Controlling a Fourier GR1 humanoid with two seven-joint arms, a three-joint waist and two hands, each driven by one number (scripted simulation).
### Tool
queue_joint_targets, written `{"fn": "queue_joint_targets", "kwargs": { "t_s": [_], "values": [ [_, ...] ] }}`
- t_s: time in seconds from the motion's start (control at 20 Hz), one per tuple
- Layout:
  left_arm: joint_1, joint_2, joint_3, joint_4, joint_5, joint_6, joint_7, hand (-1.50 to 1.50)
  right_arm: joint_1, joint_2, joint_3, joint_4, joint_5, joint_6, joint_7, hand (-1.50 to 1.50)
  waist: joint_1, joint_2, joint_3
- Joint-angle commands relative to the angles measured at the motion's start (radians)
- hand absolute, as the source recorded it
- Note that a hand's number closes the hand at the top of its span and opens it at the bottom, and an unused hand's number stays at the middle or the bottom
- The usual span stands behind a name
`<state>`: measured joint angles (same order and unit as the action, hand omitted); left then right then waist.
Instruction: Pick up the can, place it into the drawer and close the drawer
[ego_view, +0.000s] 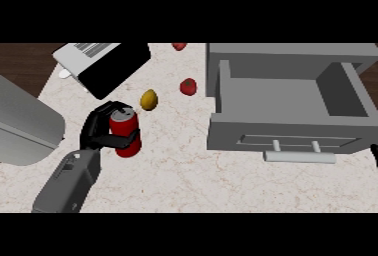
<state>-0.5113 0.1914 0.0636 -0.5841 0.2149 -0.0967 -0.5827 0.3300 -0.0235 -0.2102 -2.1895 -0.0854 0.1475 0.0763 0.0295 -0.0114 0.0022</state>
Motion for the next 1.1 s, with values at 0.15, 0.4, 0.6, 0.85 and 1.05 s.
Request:
{"fn": "queue_joint_targets", "kwargs": {
  "t_s": [0.15, 0.4, 0.6, 0.85, 1.05],
  "values": [
    [0.047, -0.053, -0.067, -0.41, -0.014, 0.2, 0.26, 1.5, 0.003, -0.015, -0.033, -0.05, -0.036, 0.006, 0.039, -1.5, -0.008, -0.004, 0.0],
    [0.043, -0.073, -0.141, -0.665, -0.043, 0.262, 0.482, 1.5, 0.059, 0.017, -0.008, -0.065, -0.012, 0.029, -0.009, -1.5, -0.024, 0.002, -0.001],
    [-0.041, -0.155, -0.213, -0.719, -0.124, 0.385, 0.602, 1.5, 0.013, -0.028, -0.06, -0.001, -0.056, 0.052, -0.015, -1.5, -0.033, 0.007, -0.001],
    [-0.139, -0.176, -0.241, -0.76, -0.172, 0.415, 0.757, 1.5, 0.046, -0.011, -0.049, -0.08, -0.072, 0.061, 0.026, -1.5, -0.04, 0.009, -0.002],
    [-0.27, -0.19, -0.261, -0.731, -0.213, 0.486, 0.826, 1.5, -0.051, -0.019, -0.066, -0.024, -0.054, 0.018, 0.047, -1.5, -0.041, 0.011, -0.002]
  ]
}}
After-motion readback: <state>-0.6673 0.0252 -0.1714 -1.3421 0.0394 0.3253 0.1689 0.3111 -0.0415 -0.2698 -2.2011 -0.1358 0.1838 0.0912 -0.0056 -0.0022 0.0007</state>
